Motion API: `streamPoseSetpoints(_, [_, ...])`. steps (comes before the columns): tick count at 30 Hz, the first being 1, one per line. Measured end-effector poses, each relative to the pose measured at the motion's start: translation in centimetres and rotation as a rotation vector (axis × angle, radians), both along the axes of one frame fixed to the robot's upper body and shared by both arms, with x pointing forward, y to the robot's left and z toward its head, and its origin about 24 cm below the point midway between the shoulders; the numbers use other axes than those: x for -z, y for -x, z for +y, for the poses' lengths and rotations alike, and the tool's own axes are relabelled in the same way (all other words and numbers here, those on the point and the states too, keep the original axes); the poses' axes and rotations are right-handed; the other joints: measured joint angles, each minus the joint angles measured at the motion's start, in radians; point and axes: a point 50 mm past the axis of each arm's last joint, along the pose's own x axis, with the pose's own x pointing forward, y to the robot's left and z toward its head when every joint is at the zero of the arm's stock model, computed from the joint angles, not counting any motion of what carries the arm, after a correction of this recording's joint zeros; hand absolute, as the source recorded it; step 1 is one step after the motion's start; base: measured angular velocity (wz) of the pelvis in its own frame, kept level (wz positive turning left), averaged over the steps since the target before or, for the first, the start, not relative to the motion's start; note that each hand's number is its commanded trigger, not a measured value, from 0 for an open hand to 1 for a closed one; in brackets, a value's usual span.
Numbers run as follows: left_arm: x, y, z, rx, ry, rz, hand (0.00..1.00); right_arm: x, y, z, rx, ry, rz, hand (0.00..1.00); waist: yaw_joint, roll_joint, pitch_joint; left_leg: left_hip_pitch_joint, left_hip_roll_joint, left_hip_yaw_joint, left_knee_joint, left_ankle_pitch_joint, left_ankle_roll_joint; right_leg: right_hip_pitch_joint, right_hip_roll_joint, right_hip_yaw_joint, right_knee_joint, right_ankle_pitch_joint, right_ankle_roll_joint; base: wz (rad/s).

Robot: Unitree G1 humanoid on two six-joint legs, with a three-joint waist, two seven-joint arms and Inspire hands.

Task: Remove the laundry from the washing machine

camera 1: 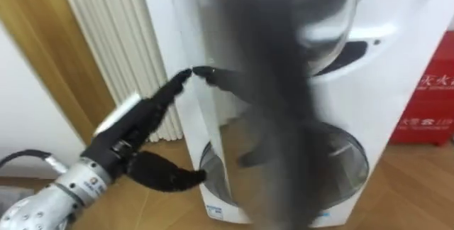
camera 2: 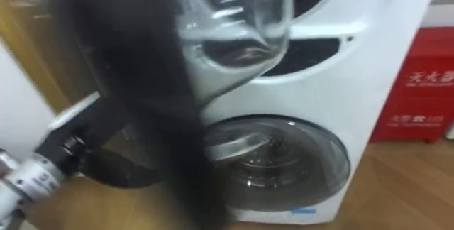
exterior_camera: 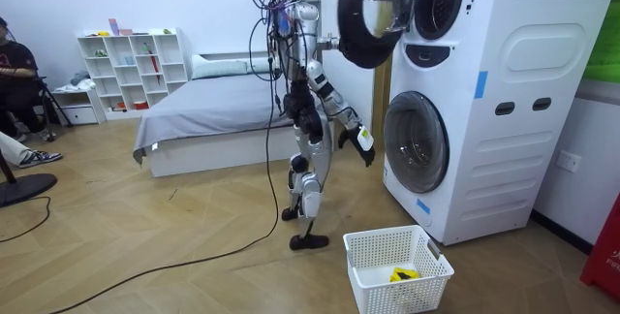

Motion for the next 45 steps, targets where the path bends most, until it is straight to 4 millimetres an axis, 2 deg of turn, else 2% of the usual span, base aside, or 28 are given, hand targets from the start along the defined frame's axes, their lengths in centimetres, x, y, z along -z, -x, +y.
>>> streamPoseSetpoints(9, [0.9,0.4,-1.3,0.084,0.006,0.049,0.0,0.1,-0.1,0.3,0.03,-0.013,-0.02,0.0,0.001,-0.016,-0.0072,0.005,0.0,0.003,-0.002,0.0,0.0,0.004,-0.002,-0.002,-0.002,0.0,0.0,-0.01])
streamPoseSetpoints(17, [1.4,0.6,-1.6,0.103,0.009,0.069,0.0,0.2,0.2,0.1,0.061,-0.014,-0.027,0.0,-0.012,-0.013,-0.0082,0.011,0.001,0.019,-0.006,0.0,0.0,0.007,-0.002,0.003,-0.001,0.0,-0.001,-0.04])
streamPoseSetpoints(23, [1.9,0.8,-1.5,0.112,0.042,0.106,0.0,0.4,0.9,0.0,0.066,-0.018,-0.003,0.0,-0.019,-0.003,-0.0146,0.02,0.003,0.036,-0.012,0.0,0.0,0.006,0.001,0.03,0.004,0.001,-0.001,-0.1])
streamPoseSetpoints(26, [2.5,0.8,-1.2,0.101,0.039,0.131,0.0,0.4,1.0,0.0,0.069,-0.016,0.003,0.0,-0.024,-0.005,-0.0134,0.027,0.004,0.039,-0.015,0.0,0.0,0.005,0.002,0.033,0.004,0.001,-0.001,-0.06])
streamPoseSetpoints(30, [4.4,1.2,-0.2,0.056,0.038,0.212,0.0,0.4,0.9,0.2,0.071,-0.023,-0.008,0.0,-0.02,-0.007,-0.0105,0.038,0.013,0.056,-0.028,-0.001,-0.002,0.007,0.011,0.053,0.002,0.001,-0.002,-0.12])
streamPoseSetpoints(31, [4.6,1.4,-0.1,0.049,0.04,0.22,0.0,0.4,0.8,0.2,0.087,-0.035,-0.014,0.0,-0.02,-0.012,-0.0071,0.039,0.014,0.056,-0.028,-0.002,-0.003,0.008,0.013,0.053,0.001,0.0,-0.003,0.0])
streamPoseSetpoints(35, [5.5,1.4,-0.2,-0.002,0.12,0.249,0.0,0.4,1.0,0.2,0.191,-0.105,-0.037,0.0,-0.009,-0.015,-0.0035,0.048,0.015,0.057,-0.031,-0.001,-0.004,0.008,0.014,0.052,-0.001,0.0,-0.004,-0.01])
streamPoseSetpoints(38, [7.2,1.6,0.0,-0.089,0.174,0.3,0.0,0.6,1.5,0.3,0.247,-0.14,-0.037,0.0,0.007,-0.02,-0.0028,0.056,0.016,0.061,-0.039,-0.002,-0.005,0.013,0.014,0.05,-0.003,0.0,-0.004,-0.05])
streamPoseSetpoints(40, [10.4,2.9,1.1,-0.226,0.202,0.412,0.0,0.9,2.1,0.6,0.309,-0.181,-0.035,0.0,0.009,-0.022,-0.0077,0.068,0.02,0.073,-0.046,-0.005,-0.009,0.015,0.017,0.044,-0.003,0.0,-0.004,-0.14])
streamPoseSetpoints(41, [11.2,3.4,1.4,-0.26,0.199,0.443,0.0,1.0,2.3,0.8,0.321,-0.188,-0.032,0.0,0.009,-0.025,-0.0067,0.07,0.021,0.074,-0.046,-0.006,-0.01,0.017,0.017,0.033,-0.003,0.0,-0.004,-0.1])
streamPoseSetpoints(42, [13.0,4.5,2.0,-0.329,0.198,0.513,0.0,1.3,2.7,1.2,0.341,-0.204,-0.02,0.0,0.007,-0.03,-0.0089,0.071,0.024,0.074,-0.05,-0.007,-0.011,0.019,0.018,0.011,-0.002,-0.001,-0.005,-0.05])
streamPoseSetpoints(43, [14.9,5.7,2.4,-0.4,0.188,0.586,0.0,1.5,3.3,1.5,0.376,-0.23,-0.011,0.0,0.011,-0.033,-0.0118,0.08,0.027,0.081,-0.057,-0.008,-0.012,0.02,0.02,0.008,-0.002,-0.001,-0.005,-0.06])
streamPoseSetpoints(44, [16.0,6.4,2.5,-0.437,0.18,0.629,0.0,1.6,3.4,1.6,0.394,-0.242,-0.008,0.0,0.016,-0.035,-0.0112,0.087,0.028,0.084,-0.058,-0.008,-0.012,0.023,0.021,0.007,-0.002,-0.001,-0.005,-0.16])
streamPoseSetpoints(45, [18.4,8.1,2.9,-0.518,0.159,0.732,0.0,1.8,3.8,1.9,0.426,-0.264,0.0,0.0,0.023,-0.038,-0.0109,0.093,0.031,0.088,-0.059,-0.01,-0.016,0.03,0.023,0.004,-0.004,-0.001,-0.005,-0.12])
